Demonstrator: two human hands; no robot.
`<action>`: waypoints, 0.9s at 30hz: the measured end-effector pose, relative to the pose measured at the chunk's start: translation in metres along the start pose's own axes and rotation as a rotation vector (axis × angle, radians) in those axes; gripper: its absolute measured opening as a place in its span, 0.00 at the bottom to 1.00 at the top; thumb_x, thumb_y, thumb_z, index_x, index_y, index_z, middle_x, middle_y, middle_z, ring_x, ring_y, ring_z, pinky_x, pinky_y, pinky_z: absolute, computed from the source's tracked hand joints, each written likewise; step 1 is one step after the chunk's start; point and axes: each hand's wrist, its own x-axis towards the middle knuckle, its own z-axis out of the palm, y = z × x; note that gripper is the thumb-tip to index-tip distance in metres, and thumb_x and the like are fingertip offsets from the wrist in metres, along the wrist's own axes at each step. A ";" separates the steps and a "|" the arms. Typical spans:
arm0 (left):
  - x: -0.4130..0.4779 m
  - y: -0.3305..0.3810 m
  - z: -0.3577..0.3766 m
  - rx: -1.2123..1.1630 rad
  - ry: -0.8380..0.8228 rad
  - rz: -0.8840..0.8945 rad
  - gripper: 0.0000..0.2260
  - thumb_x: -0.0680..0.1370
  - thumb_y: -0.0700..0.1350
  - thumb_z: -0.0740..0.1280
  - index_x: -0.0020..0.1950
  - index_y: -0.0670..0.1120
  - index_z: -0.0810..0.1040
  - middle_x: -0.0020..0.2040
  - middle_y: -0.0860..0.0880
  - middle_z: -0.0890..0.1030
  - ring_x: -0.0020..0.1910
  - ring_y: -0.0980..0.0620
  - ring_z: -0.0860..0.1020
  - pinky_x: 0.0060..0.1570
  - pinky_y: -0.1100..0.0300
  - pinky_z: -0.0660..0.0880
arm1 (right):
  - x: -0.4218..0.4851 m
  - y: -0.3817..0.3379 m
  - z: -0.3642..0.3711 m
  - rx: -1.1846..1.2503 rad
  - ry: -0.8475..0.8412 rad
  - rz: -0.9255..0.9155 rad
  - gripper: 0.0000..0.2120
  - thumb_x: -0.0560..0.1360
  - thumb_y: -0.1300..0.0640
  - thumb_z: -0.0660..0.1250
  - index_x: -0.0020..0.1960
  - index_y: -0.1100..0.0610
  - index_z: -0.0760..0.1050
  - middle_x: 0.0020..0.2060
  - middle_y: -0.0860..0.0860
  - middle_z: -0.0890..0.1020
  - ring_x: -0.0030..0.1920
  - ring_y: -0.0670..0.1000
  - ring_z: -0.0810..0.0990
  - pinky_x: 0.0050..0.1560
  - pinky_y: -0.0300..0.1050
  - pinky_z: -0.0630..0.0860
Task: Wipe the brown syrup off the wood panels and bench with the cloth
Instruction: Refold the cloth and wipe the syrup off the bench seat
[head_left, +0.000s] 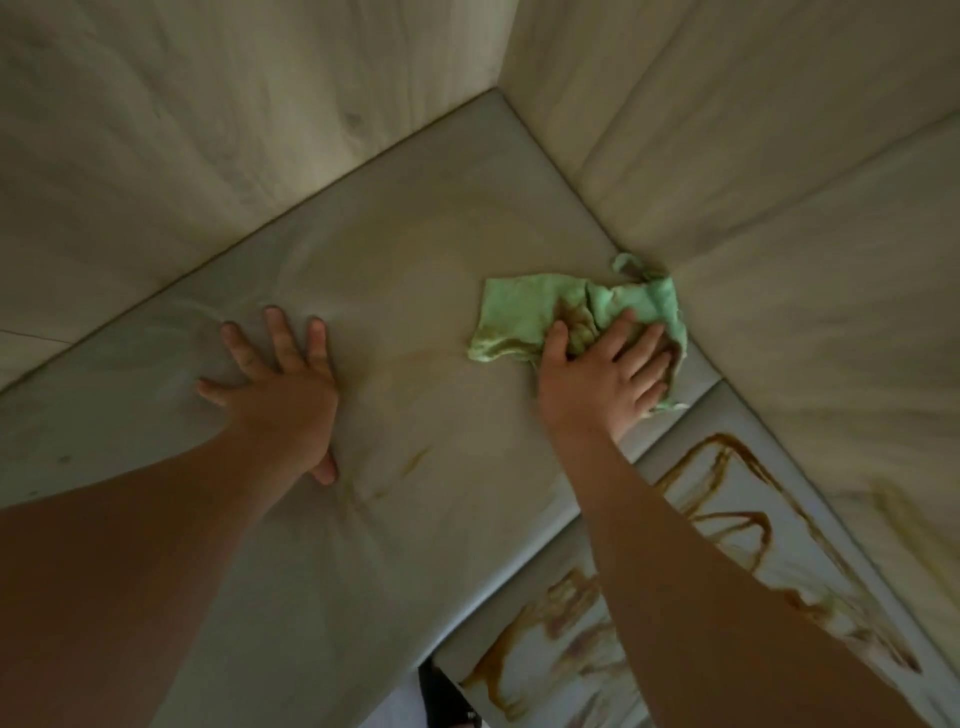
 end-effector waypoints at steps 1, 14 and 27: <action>-0.001 0.000 0.000 -0.004 0.009 0.003 0.75 0.60 0.59 0.85 0.78 0.46 0.23 0.77 0.35 0.25 0.76 0.22 0.34 0.67 0.20 0.58 | -0.005 -0.010 0.002 0.036 -0.024 0.023 0.44 0.79 0.30 0.52 0.85 0.52 0.42 0.84 0.58 0.43 0.82 0.64 0.42 0.80 0.65 0.42; -0.063 -0.103 0.094 -0.300 0.591 0.295 0.36 0.76 0.57 0.62 0.80 0.40 0.63 0.81 0.41 0.64 0.82 0.43 0.57 0.75 0.27 0.49 | -0.164 -0.044 0.054 -0.119 -0.069 -0.692 0.42 0.78 0.30 0.55 0.85 0.44 0.45 0.84 0.54 0.46 0.83 0.61 0.41 0.80 0.65 0.41; -0.149 -0.255 0.236 -0.531 0.654 -0.067 0.26 0.70 0.53 0.57 0.61 0.40 0.76 0.62 0.38 0.73 0.63 0.36 0.69 0.67 0.39 0.66 | -0.280 -0.104 0.092 -0.200 -0.115 -0.820 0.40 0.76 0.28 0.54 0.84 0.39 0.50 0.84 0.55 0.48 0.83 0.63 0.47 0.80 0.65 0.44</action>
